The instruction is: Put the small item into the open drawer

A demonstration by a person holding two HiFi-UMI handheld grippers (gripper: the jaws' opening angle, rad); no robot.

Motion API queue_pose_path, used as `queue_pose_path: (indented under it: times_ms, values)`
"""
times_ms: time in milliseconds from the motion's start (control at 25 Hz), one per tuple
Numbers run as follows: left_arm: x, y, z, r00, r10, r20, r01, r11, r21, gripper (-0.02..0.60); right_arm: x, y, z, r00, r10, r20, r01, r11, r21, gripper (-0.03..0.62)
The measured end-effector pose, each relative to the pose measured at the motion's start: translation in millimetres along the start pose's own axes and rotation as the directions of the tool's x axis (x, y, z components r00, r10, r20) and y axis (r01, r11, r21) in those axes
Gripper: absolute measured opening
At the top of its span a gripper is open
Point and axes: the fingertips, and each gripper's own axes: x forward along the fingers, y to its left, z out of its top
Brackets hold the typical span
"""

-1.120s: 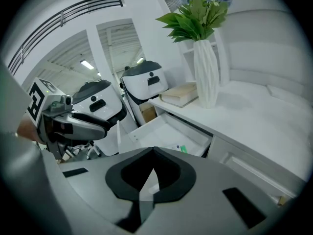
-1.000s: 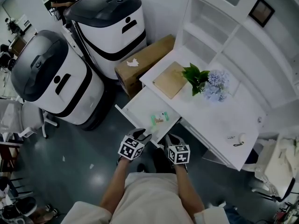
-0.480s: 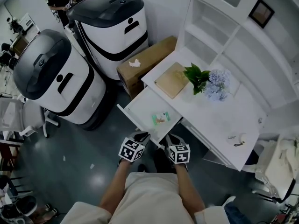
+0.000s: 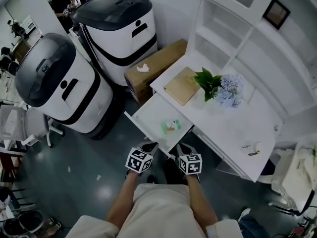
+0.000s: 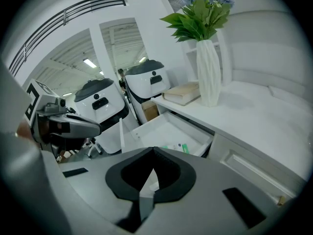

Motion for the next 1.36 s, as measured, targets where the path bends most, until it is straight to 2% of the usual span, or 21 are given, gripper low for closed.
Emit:
queue_pose_path:
  times_ms: [1360]
  values:
    - [8.1, -0.5, -5.2, 0.999, -0.006, -0.037, 0.006, 1.0, 0.014, 0.017, 3.4, 3.2, 1.1, 1.0, 0.021, -0.005, -0.021, 0.999, -0.027, 0.025]
